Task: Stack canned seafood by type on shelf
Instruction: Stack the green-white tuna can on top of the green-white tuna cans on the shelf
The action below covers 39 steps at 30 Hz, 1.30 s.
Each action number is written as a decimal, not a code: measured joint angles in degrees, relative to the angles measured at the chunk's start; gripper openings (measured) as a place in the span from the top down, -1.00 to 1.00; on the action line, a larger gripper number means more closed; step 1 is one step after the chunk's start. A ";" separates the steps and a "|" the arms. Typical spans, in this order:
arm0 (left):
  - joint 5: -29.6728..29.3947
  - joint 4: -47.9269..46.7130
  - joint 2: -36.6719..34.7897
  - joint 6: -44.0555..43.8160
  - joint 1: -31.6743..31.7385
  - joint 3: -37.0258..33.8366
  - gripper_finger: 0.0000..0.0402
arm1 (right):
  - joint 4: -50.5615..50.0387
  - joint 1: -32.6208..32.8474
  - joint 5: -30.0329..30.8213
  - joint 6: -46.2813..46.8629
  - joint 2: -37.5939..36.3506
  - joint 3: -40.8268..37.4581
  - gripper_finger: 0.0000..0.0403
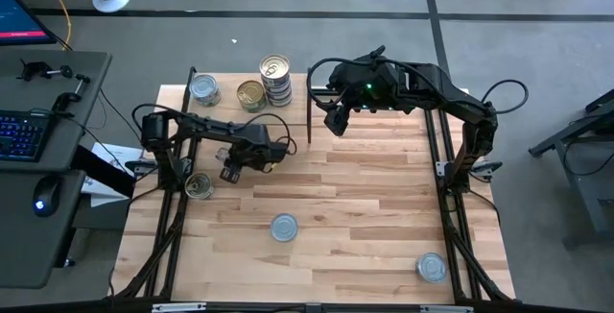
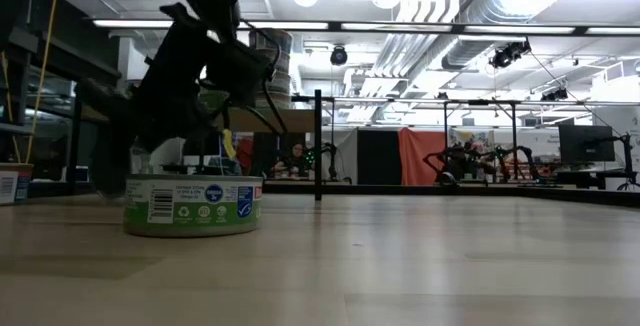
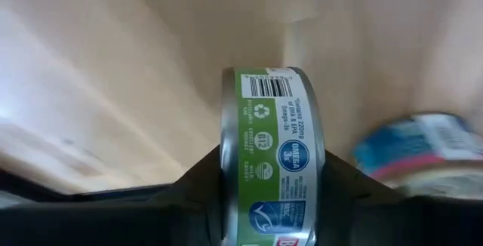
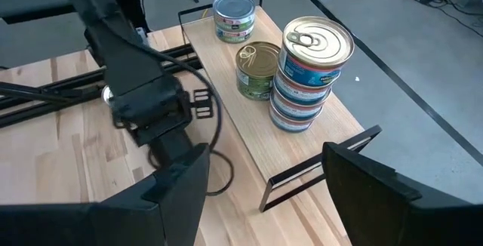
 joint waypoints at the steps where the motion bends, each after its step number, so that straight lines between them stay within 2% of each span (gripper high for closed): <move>1: 1.40 -1.43 -0.09 -0.21 -0.69 0.78 0.41 | -0.06 0.00 0.00 0.00 0.00 0.00 -0.23; 3: 6.87 -5.21 -0.76 -1.31 -2.20 2.99 0.41 | -0.19 0.00 0.00 -0.10 0.00 0.00 -0.23; 5: 16.17 -6.24 -3.02 -3.68 -3.89 5.50 0.41 | -0.24 0.00 0.00 -0.32 0.00 0.00 -0.23; 8: 30.25 -0.87 -10.01 -9.57 -6.90 7.29 0.41 | -0.61 0.00 0.00 -0.47 0.00 0.00 -0.23; 10: 36.26 5.82 -16.68 -15.57 -8.96 6.79 0.41 | -1.06 0.00 0.00 -1.25 0.00 0.00 -0.23; 12: 38.14 13.87 -24.21 -22.42 -11.41 5.06 0.41 | -1.63 0.00 0.00 -1.93 0.00 0.01 -0.23; 14: 36.10 23.29 -31.58 -30.30 -14.03 2.23 0.41 | -1.96 0.00 0.00 -1.95 0.00 0.00 -0.23; 16: 30.19 33.26 -39.03 -38.92 -16.85 -1.97 0.41 | -2.04 -0.02 0.00 -1.99 0.00 0.00 -0.23; 18: 19.88 41.86 -46.26 -47.17 -19.95 -7.04 0.41 | -2.08 -0.07 0.00 -2.70 0.00 0.00 -0.23; 22: -8.75 56.75 -58.64 -61.18 -27.02 -18.79 0.41 | -2.40 -0.14 0.00 -3.15 0.00 0.01 -0.23; 25: -30.05 70.33 -64.54 -68.27 -31.78 -26.87 0.41 | -2.40 -0.38 0.00 -3.98 0.00 0.00 -0.23; 29: -54.61 89.60 -68.13 -66.93 -34.57 -33.26 0.41 | -2.40 -0.92 0.00 -4.01 0.00 0.00 -0.23; 32: -70.18 100.15 -69.09 -56.08 -32.96 -33.35 0.41 | -2.40 -1.26 0.00 -4.04 0.00 0.00 -0.23; 33: -73.75 102.81 -69.27 -51.94 -31.65 -33.00 0.41 | -2.38 -1.38 0.00 -4.02 0.00 0.00 -0.23; 35: -73.74 106.46 -70.49 -45.67 -26.55 -32.74 0.41 | -2.36 -1.57 0.00 -4.00 0.00 0.00 -0.23; 37: -74.18 108.49 -71.05 -46.77 -20.57 -32.71 0.41 | -2.33 -1.71 0.00 -4.06 0.00 0.00 -0.23; 39: -73.96 108.14 -72.00 -52.83 -14.72 -33.09 0.41 | -2.08 -1.92 0.00 -3.87 0.00 0.00 -0.23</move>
